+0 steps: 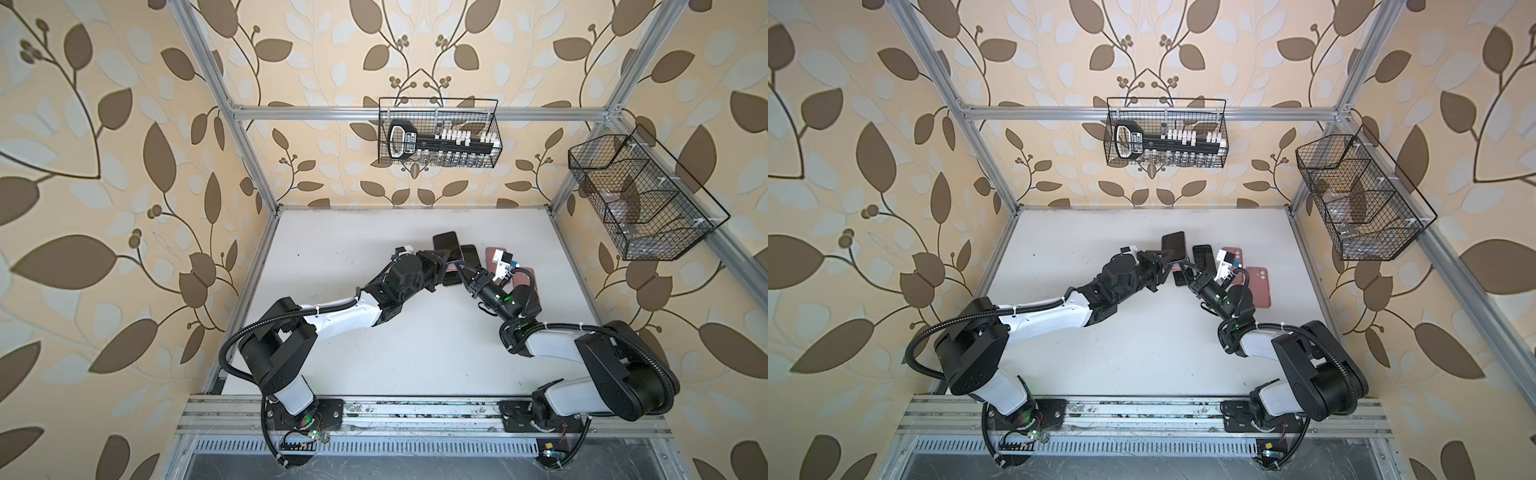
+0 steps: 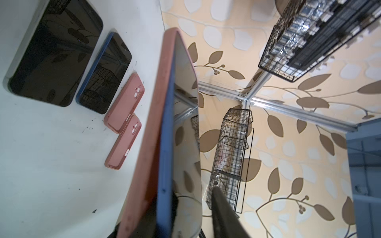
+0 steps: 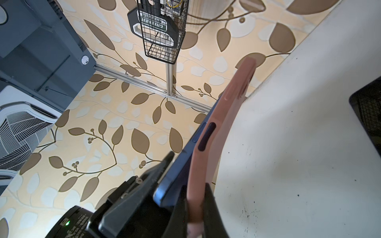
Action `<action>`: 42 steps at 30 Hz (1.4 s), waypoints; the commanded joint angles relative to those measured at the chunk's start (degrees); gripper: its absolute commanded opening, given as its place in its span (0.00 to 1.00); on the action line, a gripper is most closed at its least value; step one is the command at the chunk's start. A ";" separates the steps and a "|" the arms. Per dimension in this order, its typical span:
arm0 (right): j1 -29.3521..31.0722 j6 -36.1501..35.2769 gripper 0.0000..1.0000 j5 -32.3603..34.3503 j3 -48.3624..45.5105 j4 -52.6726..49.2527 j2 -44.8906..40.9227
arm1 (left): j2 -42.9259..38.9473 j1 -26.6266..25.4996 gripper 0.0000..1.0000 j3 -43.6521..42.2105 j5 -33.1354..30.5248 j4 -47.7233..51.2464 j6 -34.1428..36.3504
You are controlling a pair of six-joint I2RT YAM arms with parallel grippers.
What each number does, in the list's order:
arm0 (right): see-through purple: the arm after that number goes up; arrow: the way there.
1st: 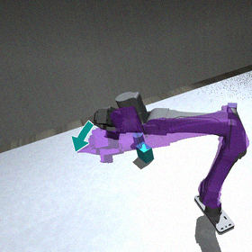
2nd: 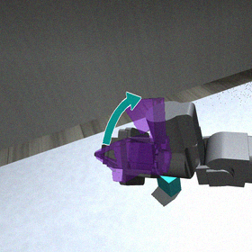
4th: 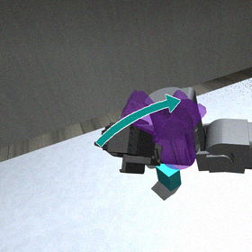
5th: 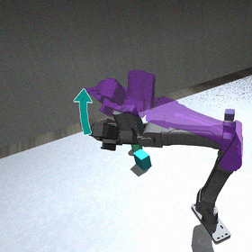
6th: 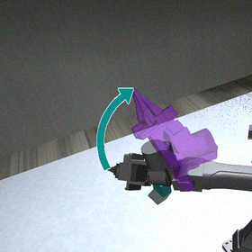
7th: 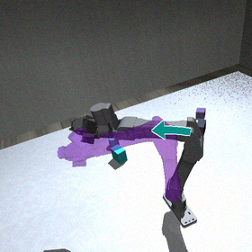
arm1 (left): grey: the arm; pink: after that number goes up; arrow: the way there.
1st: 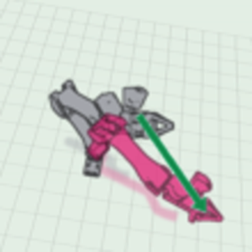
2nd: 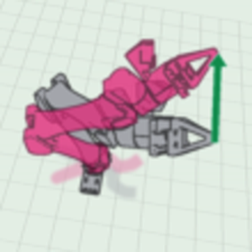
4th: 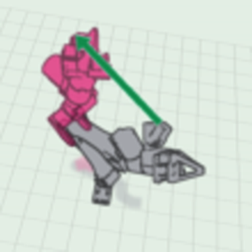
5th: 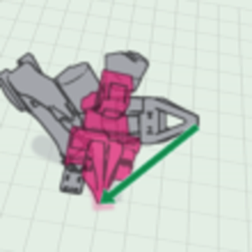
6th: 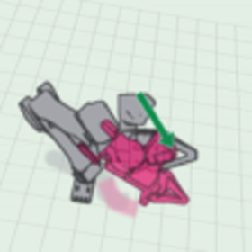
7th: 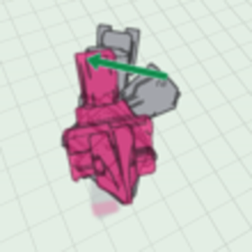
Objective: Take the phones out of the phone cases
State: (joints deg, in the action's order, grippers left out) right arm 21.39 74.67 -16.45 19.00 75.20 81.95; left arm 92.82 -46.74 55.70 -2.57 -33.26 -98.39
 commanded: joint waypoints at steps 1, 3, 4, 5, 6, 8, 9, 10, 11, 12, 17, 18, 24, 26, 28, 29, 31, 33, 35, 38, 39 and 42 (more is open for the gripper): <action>0.76 -0.76 0.00 -0.60 -0.54 6.12 -0.05 | 0.43 -0.37 0.20 -0.20 -1.54 -4.20 -0.75; 0.76 -0.89 0.00 -0.32 -0.60 5.33 -0.18 | 0.53 -0.37 0.10 0.06 -1.37 -4.56 -0.44; 0.83 -0.97 0.00 -0.18 -0.72 4.90 -0.20 | 0.53 -0.37 0.05 0.23 -1.13 -4.74 -0.12; 0.84 -1.15 0.00 -0.09 -0.66 4.12 -0.30 | 0.57 -0.37 0.00 0.46 -1.04 -5.01 0.24; 0.93 -1.35 0.00 0.10 -0.77 3.29 -0.39 | 0.54 -0.37 0.00 0.67 -0.85 -5.16 0.35; 1.06 -2.10 0.00 0.75 -1.06 2.02 -0.68 | 0.45 -0.45 0.00 1.13 -0.58 -5.48 0.77; 1.11 -2.51 0.00 1.09 -1.18 1.08 -0.74 | 0.44 -0.53 0.00 1.48 -0.39 -5.72 0.92; 1.11 -2.96 0.00 1.43 -1.40 0.28 -0.83 | 0.45 -0.62 0.00 1.84 -0.27 -5.83 0.95; 1.19 -3.52 0.00 1.86 -1.54 -0.69 -0.88 | 0.37 -0.78 0.00 2.24 0.00 -5.90 0.99; 1.19 -4.24 0.00 2.45 -1.73 -1.96 -1.14 | 0.28 -0.97 0.00 2.68 0.25 -6.11 0.94; 1.27 -7.37 0.00 5.03 -2.56 -6.52 -1.22 | -0.96 -2.50 0.00 5.18 1.07 -6.34 1.29; 1.29 -7.99 0.00 5.64 -2.73 -7.34 -1.05 | -1.52 -2.96 0.00 5.59 1.01 -6.02 1.67; 1.27 -9.62 0.00 8.04 -3.69 -8.94 0.37 | -7.19 -4.21 0.00 5.47 0.21 -3.01 4.11; 1.29 -10.22 0.00 8.61 -3.79 -9.71 0.66 | -9.66 -4.47 0.00 5.21 -0.59 -1.59 5.59; 1.29 -10.54 0.00 9.04 -4.03 -10.04 0.79 | -12.79 -4.67 0.00 4.83 -1.40 -0.36 6.89; 1.25 -10.60 0.00 9.27 -4.23 -10.16 0.82 | -13.99 -4.82 0.00 4.56 -1.85 0.25 7.65; 1.28 -10.69 0.00 9.67 -4.82 -10.16 0.58 | -15.95 -5.07 0.00 3.98 -2.43 1.38 8.79; 1.21 -10.87 0.00 10.00 -5.11 -10.81 -0.20 | -17.48 -5.20 0.00 2.88 -2.99 1.45 9.23; 1.17 -11.05 0.00 10.19 -5.59 -12.12 -1.25 | -18.55 -5.29 0.00 1.72 -3.12 0.82 10.30; 0.48 -11.22 0.00 10.38 -7.10 -16.38 -4.88 | -20.13 -5.16 0.00 0.22 -2.72 2.76 12.75; 0.04 -11.16 0.00 10.38 -8.09 -18.62 -6.78 | -20.82 -4.90 0.00 -0.82 -2.78 3.30 13.70; -2.02 -11.74 0.00 9.46 -10.59 -27.49 -13.59 | -23.69 -4.47 0.00 -4.46 -5.02 5.33 17.02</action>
State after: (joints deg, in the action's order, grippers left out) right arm 20.75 63.96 -7.25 10.46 55.75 73.23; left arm 72.75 -51.68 53.43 -4.69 -27.53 -86.74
